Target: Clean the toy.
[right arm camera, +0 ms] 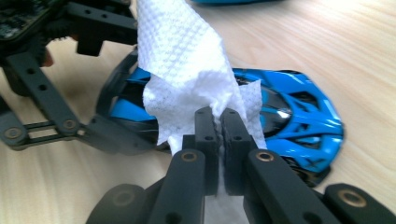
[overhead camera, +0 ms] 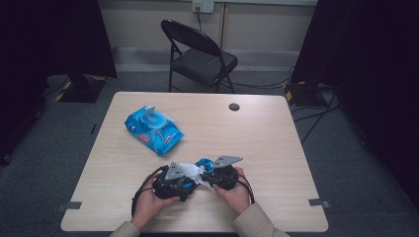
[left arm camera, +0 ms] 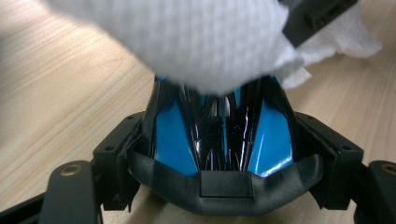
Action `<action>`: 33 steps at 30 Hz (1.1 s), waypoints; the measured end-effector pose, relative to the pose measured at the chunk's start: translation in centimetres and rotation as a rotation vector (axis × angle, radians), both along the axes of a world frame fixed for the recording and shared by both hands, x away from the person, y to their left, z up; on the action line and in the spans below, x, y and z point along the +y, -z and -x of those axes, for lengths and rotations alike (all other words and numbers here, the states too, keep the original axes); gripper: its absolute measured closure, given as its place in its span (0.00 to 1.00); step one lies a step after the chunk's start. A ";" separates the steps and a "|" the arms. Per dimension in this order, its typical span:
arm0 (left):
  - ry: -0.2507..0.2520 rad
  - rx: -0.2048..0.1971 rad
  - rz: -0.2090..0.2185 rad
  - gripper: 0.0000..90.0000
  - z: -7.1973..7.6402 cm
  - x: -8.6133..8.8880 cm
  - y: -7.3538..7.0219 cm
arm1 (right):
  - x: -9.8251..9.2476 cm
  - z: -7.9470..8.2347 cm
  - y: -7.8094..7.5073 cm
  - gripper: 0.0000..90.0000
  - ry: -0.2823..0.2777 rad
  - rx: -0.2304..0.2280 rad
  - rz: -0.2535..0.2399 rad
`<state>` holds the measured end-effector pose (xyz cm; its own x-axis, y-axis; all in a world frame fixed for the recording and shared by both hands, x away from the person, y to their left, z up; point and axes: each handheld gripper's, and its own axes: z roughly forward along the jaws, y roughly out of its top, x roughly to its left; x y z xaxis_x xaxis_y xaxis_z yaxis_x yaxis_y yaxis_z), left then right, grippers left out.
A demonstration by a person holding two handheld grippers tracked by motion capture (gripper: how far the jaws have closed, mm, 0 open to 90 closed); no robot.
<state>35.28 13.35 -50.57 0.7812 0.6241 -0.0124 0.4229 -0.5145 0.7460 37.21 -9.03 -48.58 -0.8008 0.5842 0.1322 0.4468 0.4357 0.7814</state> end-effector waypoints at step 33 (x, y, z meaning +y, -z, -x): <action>-0.003 0.001 0.001 0.27 0.0 0.0 0.0 | -2.4 -3.3 1.0 0.98 0.154 -0.050 0.002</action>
